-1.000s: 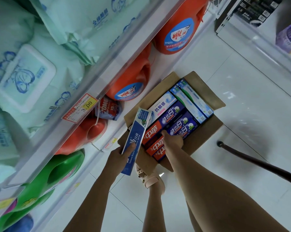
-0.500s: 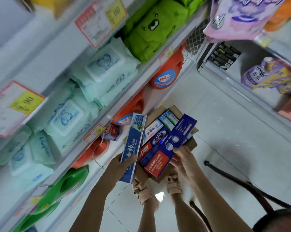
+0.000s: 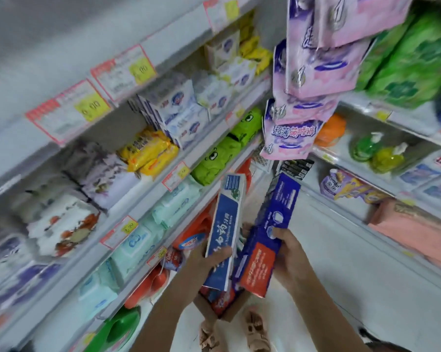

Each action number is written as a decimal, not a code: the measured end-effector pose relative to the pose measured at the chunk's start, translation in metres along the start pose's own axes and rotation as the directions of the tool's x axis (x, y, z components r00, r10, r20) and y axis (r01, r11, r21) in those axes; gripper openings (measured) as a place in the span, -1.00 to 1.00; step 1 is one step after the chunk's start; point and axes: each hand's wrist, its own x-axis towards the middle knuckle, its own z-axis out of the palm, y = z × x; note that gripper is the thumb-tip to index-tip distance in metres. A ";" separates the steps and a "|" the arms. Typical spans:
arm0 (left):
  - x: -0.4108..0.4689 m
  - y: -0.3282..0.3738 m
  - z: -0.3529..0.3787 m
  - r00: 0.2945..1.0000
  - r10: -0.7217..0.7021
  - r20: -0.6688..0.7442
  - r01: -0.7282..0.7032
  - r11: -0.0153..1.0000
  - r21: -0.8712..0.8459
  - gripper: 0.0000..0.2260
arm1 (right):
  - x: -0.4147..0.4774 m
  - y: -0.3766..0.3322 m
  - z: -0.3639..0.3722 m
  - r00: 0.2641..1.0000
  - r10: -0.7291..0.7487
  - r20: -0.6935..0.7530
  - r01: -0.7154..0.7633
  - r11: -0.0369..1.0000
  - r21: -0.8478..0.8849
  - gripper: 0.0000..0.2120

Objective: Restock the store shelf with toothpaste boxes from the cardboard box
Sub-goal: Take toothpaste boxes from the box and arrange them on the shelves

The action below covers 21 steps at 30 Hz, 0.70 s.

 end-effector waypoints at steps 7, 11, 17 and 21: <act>-0.062 0.064 0.001 0.993 0.113 0.037 -0.113 0.994 0.000 -0.56 | -0.036 -0.050 0.040 0.997 -0.048 0.054 0.051 0.998 -0.047 -0.08; -0.103 0.085 -0.004 0.980 0.197 0.037 -0.197 0.980 -0.015 -0.65 | -0.046 -0.056 0.069 0.993 0.045 0.111 -0.049 0.998 0.029 -0.03; -0.162 0.101 -0.030 0.939 0.333 -0.087 -0.340 0.937 -0.078 -0.54 | -0.070 -0.061 0.121 0.918 0.077 0.388 -0.079 0.997 -0.011 -0.28; -0.214 0.117 -0.062 0.877 0.425 -0.224 -0.447 0.893 -0.052 -0.53 | -0.082 -0.067 0.184 0.879 0.075 0.472 0.038 0.974 -0.225 -0.06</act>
